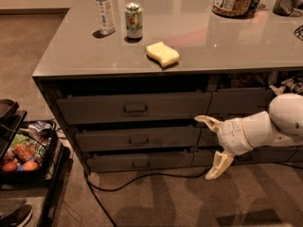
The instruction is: Open middle drawer
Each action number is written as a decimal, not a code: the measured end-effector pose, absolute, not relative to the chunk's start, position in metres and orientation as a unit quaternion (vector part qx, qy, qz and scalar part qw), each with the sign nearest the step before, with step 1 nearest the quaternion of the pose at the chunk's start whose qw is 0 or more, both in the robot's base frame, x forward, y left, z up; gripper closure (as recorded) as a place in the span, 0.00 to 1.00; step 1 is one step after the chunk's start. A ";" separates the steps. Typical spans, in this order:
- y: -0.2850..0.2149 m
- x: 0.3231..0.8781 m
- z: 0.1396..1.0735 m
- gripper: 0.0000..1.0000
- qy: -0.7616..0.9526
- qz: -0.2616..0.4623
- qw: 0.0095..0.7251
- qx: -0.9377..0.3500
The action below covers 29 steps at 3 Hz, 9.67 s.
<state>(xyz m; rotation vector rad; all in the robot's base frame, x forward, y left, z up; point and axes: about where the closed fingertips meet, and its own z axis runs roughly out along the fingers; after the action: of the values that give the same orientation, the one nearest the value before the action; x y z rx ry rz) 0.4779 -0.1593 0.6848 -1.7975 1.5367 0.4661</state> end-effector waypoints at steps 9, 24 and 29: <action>-0.159 0.596 0.548 0.00 0.620 0.071 0.307 -0.718; -0.120 0.702 0.418 0.00 0.513 -0.002 0.332 -0.791; -0.114 0.704 0.414 0.00 0.551 -0.040 0.387 -0.738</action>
Offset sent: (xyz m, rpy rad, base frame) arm 0.0389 0.0072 -0.0517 -0.0190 -0.0116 0.0057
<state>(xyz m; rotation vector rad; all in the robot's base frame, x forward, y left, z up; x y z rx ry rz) 0.7037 -0.1136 0.4142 -1.8792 1.4012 -0.1020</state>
